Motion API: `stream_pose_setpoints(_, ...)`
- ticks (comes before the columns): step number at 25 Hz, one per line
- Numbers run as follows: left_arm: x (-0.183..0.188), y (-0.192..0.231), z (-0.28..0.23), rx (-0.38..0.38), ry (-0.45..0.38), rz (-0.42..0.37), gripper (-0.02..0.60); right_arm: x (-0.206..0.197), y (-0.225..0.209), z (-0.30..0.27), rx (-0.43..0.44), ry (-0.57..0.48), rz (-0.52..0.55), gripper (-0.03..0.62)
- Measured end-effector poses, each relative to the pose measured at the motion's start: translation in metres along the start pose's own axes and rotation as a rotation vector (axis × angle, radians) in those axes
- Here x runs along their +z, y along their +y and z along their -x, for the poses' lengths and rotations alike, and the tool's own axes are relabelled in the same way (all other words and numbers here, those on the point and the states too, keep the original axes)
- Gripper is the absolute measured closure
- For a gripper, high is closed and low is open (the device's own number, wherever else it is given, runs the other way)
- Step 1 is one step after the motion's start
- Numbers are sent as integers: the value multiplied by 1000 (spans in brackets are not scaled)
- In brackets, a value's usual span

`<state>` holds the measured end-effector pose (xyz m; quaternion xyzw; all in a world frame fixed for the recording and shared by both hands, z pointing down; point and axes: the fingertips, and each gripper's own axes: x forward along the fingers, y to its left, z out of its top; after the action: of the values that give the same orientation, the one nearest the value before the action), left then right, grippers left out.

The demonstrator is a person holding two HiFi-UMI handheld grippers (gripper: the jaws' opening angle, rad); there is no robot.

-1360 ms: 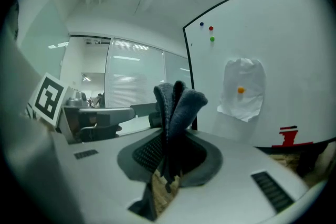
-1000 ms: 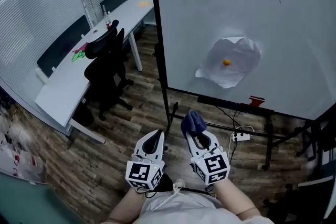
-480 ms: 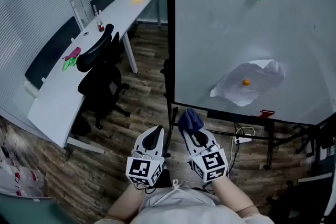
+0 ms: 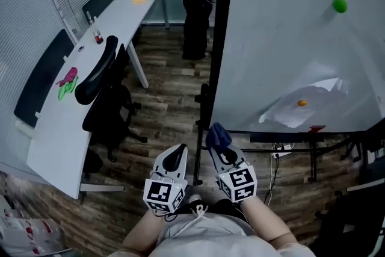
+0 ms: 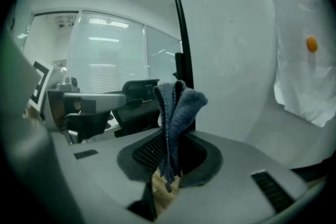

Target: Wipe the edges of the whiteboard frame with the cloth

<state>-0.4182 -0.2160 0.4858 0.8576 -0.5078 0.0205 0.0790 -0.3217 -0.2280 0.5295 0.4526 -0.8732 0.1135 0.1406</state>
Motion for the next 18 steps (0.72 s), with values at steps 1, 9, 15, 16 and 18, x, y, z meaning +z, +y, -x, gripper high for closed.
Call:
stream_pose_setpoints(1,-4,4,-3,-4,4,6,561,-6,0,-7,2,20,2,528)
stream_pose_setpoints(9,-36,15,-27,-16,28,33,561,-45,-16,-60,27,122,49,528)
stream_pose_setpoints(15,-66,15,-40,-34,31,56,561,-73,-30,-88,45,172,72,528)
stream_pose_setpoints(16,-69,15,-42,-44,26,56,561,-75,-33,-94,42,174,79,528)
stream_pose_setpoints(18,-72,14,-46,-52,14,40,561,-80,-44,-103,27,175,101,528)
